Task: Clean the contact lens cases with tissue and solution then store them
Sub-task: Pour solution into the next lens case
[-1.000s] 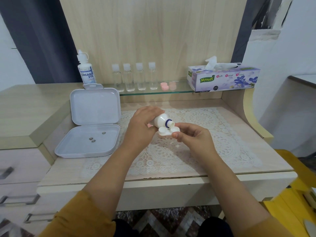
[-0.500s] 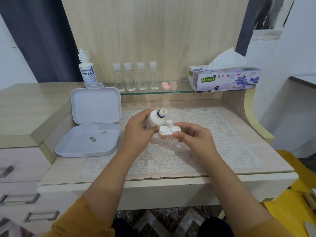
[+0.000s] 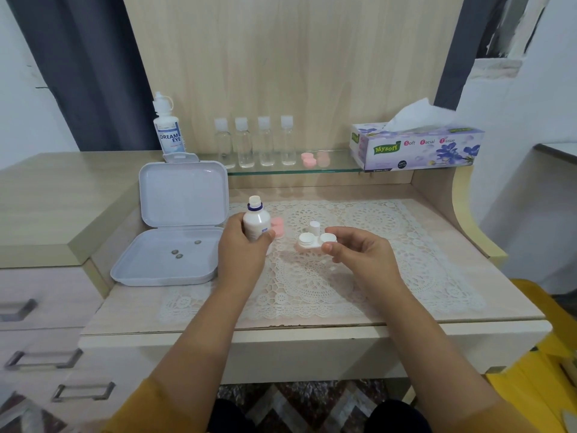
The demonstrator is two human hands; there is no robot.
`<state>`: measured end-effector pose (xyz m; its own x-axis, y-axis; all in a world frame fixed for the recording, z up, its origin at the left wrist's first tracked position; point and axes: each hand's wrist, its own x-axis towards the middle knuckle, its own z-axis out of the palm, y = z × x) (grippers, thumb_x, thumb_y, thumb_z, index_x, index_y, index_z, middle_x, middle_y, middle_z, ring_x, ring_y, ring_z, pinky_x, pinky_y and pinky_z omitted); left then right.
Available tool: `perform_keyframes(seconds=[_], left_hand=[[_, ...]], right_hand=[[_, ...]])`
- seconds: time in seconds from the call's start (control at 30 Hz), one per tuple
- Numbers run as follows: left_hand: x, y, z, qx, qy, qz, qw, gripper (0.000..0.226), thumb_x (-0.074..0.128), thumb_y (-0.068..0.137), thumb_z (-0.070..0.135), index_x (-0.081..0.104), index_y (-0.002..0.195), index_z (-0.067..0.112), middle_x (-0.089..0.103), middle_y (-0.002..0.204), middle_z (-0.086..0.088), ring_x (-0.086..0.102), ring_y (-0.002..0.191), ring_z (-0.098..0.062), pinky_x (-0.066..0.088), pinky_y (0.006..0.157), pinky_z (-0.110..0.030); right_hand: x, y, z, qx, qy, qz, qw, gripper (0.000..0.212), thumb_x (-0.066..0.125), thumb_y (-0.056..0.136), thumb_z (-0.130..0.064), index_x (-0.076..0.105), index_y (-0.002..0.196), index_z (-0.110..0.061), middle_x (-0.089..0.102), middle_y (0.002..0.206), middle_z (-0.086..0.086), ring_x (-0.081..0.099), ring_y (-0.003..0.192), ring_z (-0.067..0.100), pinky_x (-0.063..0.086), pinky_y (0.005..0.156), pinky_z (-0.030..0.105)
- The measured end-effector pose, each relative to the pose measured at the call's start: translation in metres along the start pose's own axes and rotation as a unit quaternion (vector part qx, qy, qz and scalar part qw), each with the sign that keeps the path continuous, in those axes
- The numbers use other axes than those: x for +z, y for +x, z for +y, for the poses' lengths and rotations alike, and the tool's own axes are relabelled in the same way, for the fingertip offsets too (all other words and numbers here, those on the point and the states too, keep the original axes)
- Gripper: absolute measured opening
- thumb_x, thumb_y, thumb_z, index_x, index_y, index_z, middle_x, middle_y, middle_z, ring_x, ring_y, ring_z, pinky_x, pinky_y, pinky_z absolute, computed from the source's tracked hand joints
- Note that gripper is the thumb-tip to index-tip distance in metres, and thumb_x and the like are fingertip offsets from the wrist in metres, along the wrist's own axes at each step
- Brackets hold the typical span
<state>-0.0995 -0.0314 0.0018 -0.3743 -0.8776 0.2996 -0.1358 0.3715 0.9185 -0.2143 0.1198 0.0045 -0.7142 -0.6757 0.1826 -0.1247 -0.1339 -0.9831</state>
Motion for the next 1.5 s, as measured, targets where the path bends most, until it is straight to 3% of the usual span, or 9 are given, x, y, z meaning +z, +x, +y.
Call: perform_keyframes(seconds=[0.13,0.2,0.33,0.53,0.87,1.03,1.27,1.37,1.5], left_hand=[[-0.001,-0.001,-0.002,0.008,0.022,-0.026,0.999,0.036,0.074,0.081,0.014,0.051,0.108,0.015,0.058,0.102,0.006,0.057,0.098,-0.017,0.043,0.074,-0.022],[-0.001,-0.007,-0.005,0.036,0.069,0.006,0.997,0.049,0.071,0.083,0.018,0.048,0.125,0.009,0.054,0.123,-0.003,0.051,0.117,-0.022,0.042,0.09,-0.025],[-0.003,-0.028,-0.004,0.246,0.074,0.076,0.963,0.038,0.065,0.089,0.018,0.054,0.125,0.012,0.055,0.117,-0.001,0.049,0.108,-0.008,0.038,0.092,-0.014],[0.001,-0.03,0.0,0.092,-0.024,-0.188,0.978,0.043,0.077,0.077,0.023,0.061,0.116,0.03,0.059,0.098,0.014,0.052,0.085,-0.003,0.041,0.072,-0.016],[-0.003,-0.03,0.003,0.059,-0.082,-0.213,0.972,0.021,0.076,0.078,0.01,0.074,0.095,0.022,0.064,0.088,0.003,0.048,0.068,-0.003,0.042,0.068,-0.02],[-0.003,-0.029,0.003,0.051,-0.1,-0.211,0.971,0.02,0.076,0.077,0.008,0.075,0.092,0.022,0.064,0.078,0.012,0.049,0.067,-0.003,0.044,0.066,-0.017],[-0.005,-0.029,0.003,0.025,-0.116,-0.205,0.972,0.022,0.074,0.079,0.007,0.074,0.089,0.027,0.068,0.081,0.005,0.05,0.071,-0.009,0.046,0.068,-0.024],[-0.006,-0.028,0.004,0.02,-0.125,-0.189,0.974,0.022,0.075,0.078,0.007,0.074,0.088,0.026,0.069,0.09,-0.014,0.051,0.075,-0.014,0.046,0.07,-0.023],[-0.007,-0.028,0.004,0.012,-0.131,-0.184,0.974,0.022,0.075,0.079,0.008,0.074,0.087,0.028,0.066,0.08,-0.001,0.05,0.074,-0.014,0.046,0.072,-0.024]], right_hand=[[0.0,0.0,0.001,-0.003,-0.005,-0.002,1.0,0.023,0.074,0.081,-0.007,0.073,0.101,-0.019,0.075,0.088,-0.003,0.067,0.079,0.005,0.053,0.072,0.017],[0.0,0.0,0.001,-0.003,-0.005,-0.002,1.0,0.023,0.074,0.081,-0.008,0.073,0.1,-0.02,0.075,0.088,-0.003,0.068,0.08,0.005,0.053,0.072,0.017],[0.0,0.001,0.002,-0.005,-0.006,-0.004,1.0,0.022,0.074,0.081,-0.009,0.073,0.098,-0.022,0.075,0.088,-0.003,0.068,0.081,0.006,0.054,0.075,0.02],[-0.001,0.001,0.004,0.0,-0.009,-0.024,1.0,0.023,0.074,0.081,-0.011,0.074,0.102,-0.019,0.075,0.093,-0.003,0.066,0.08,0.003,0.05,0.072,0.021],[0.0,0.002,0.005,0.02,-0.026,-0.046,0.998,0.016,0.076,0.08,-0.014,0.076,0.093,-0.023,0.075,0.091,0.0,0.063,0.077,0.006,0.048,0.079,0.029],[0.0,0.003,0.01,0.038,0.015,-0.072,0.997,0.029,0.083,0.071,-0.018,0.076,0.099,-0.02,0.073,0.1,0.01,0.068,0.1,0.027,0.048,0.099,0.051],[0.001,0.002,0.006,0.009,0.038,-0.01,0.999,0.02,0.067,0.087,-0.016,0.072,0.106,-0.015,0.074,0.097,0.003,0.066,0.081,0.006,0.049,0.067,0.02],[-0.002,0.009,0.013,0.001,-0.008,0.097,0.995,0.015,0.062,0.091,-0.012,0.073,0.099,-0.02,0.073,0.098,-0.001,0.063,0.082,0.007,0.048,0.071,0.023],[-0.007,0.017,0.016,0.052,-0.148,0.117,0.981,0.024,0.059,0.091,-0.012,0.068,0.114,-0.015,0.067,0.112,-0.002,0.059,0.09,0.008,0.044,0.076,0.019]])
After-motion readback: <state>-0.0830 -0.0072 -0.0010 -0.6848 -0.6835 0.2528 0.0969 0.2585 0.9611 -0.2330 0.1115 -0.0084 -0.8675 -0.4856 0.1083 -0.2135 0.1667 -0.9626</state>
